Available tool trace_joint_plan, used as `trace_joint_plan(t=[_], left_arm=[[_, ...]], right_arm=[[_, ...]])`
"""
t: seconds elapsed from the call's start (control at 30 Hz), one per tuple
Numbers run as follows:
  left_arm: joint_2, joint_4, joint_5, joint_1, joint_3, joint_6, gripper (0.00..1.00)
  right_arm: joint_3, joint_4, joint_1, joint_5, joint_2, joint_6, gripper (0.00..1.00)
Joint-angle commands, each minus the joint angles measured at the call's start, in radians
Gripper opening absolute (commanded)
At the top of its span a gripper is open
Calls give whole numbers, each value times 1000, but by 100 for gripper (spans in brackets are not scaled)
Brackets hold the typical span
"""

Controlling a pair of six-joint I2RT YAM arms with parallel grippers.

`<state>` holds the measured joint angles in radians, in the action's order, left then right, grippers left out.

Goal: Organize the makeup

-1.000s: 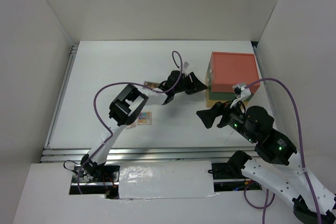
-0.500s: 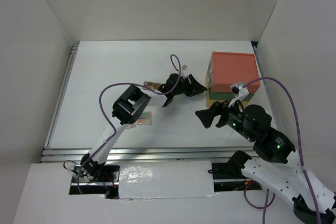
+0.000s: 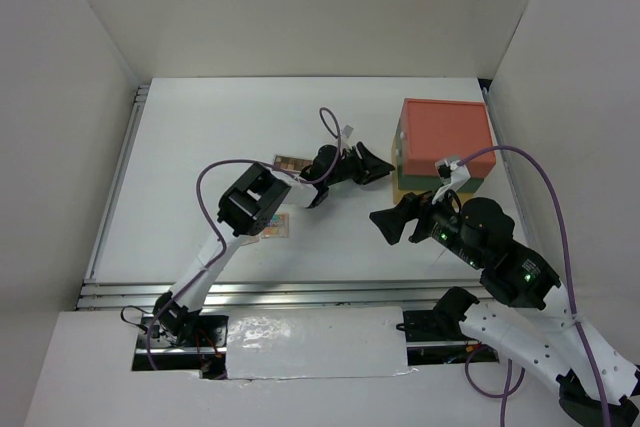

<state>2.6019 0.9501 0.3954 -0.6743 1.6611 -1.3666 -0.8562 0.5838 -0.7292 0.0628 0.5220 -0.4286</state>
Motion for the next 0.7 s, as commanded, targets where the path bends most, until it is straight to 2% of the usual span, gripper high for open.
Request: trace_joint_plan(t=[0.0, 0.67], left_arm=[[32, 110, -7, 9, 3, -28, 53], [86, 84, -4, 5, 85, -57, 49]], right_arm=[[5, -48, -7, -14, 0, 16, 100], [11, -47, -7, -15, -17, 17, 100]])
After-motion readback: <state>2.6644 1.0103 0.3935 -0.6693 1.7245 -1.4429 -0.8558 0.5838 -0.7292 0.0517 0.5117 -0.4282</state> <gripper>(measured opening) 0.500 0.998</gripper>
